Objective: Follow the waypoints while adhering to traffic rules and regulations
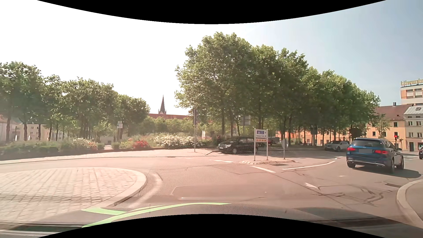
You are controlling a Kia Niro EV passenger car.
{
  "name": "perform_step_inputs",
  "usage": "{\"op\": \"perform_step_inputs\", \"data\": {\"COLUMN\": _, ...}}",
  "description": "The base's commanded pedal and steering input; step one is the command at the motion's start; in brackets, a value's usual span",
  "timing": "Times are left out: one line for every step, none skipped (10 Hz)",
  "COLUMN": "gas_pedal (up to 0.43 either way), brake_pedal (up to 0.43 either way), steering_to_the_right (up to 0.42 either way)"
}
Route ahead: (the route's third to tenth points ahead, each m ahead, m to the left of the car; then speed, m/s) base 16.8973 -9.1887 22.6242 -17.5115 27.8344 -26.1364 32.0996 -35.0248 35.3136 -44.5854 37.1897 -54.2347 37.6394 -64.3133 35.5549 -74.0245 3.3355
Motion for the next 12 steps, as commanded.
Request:
{"op": "perform_step_inputs", "data": {"gas_pedal": 0.118, "brake_pedal": 0.0, "steering_to_the_right": 0.318}}
{"op": "perform_step_inputs", "data": {"gas_pedal": 0.087, "brake_pedal": 0.0, "steering_to_the_right": 0.344}}
{"op": "perform_step_inputs", "data": {"gas_pedal": 0.079, "brake_pedal": 0.0, "steering_to_the_right": 0.37}}
{"op": "perform_step_inputs", "data": {"gas_pedal": 0.079, "brake_pedal": 0.0, "steering_to_the_right": 0.389}}
{"op": "perform_step_inputs", "data": {"gas_pedal": 0.079, "brake_pedal": 0.0, "steering_to_the_right": 0.413}}
{"op": "perform_step_inputs", "data": {"gas_pedal": 0.079, "brake_pedal": 0.0, "steering_to_the_right": 0.432}}
{"op": "perform_step_inputs", "data": {"gas_pedal": 0.079, "brake_pedal": 0.0, "steering_to_the_right": 0.449}}
{"op": "perform_step_inputs", "data": {"gas_pedal": 0.079, "brake_pedal": 0.0, "steering_to_the_right": 0.459}}
{"op": "perform_step_inputs", "data": {"gas_pedal": 0.079, "brake_pedal": 0.0, "steering_to_the_right": 0.462}}
{"op": "perform_step_inputs", "data": {"gas_pedal": 0.079, "brake_pedal": 0.0, "steering_to_the_right": 0.461}}
{"op": "perform_step_inputs", "data": {"gas_pedal": 0.087, "brake_pedal": 0.0, "steering_to_the_right": 0.457}}
{"op": "perform_step_inputs", "data": {"gas_pedal": 0.087, "brake_pedal": 0.0, "steering_to_the_right": 0.448}}
